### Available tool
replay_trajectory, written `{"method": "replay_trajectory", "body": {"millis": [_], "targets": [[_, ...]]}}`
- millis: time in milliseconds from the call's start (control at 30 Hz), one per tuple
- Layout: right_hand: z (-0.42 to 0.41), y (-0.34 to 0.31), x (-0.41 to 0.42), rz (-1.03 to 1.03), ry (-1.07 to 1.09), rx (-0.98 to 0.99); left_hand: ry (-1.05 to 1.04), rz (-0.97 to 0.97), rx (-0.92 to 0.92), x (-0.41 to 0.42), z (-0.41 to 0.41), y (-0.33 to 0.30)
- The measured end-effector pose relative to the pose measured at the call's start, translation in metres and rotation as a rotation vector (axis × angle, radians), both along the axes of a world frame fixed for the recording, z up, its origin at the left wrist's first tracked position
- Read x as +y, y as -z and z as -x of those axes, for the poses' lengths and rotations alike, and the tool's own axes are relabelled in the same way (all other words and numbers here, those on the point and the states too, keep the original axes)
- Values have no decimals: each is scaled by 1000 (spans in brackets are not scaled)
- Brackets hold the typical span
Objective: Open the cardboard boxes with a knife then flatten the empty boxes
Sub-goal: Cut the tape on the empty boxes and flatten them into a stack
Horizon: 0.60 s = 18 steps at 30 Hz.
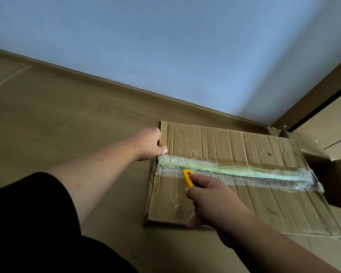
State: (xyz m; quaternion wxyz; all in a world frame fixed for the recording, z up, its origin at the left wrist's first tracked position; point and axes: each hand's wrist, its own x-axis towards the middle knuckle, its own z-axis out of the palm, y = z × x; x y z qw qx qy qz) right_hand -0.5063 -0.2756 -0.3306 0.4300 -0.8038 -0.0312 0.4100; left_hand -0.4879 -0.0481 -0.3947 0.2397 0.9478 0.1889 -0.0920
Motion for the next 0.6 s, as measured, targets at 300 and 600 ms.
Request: {"method": "replay_trajectory", "body": {"millis": [300,600], "targets": [[10,1,7,32,-74,-73,-3,9,-12,1,2,1],[-11,-3,-26,77,59,-60,4,13,-5,3,-1,4]]}}
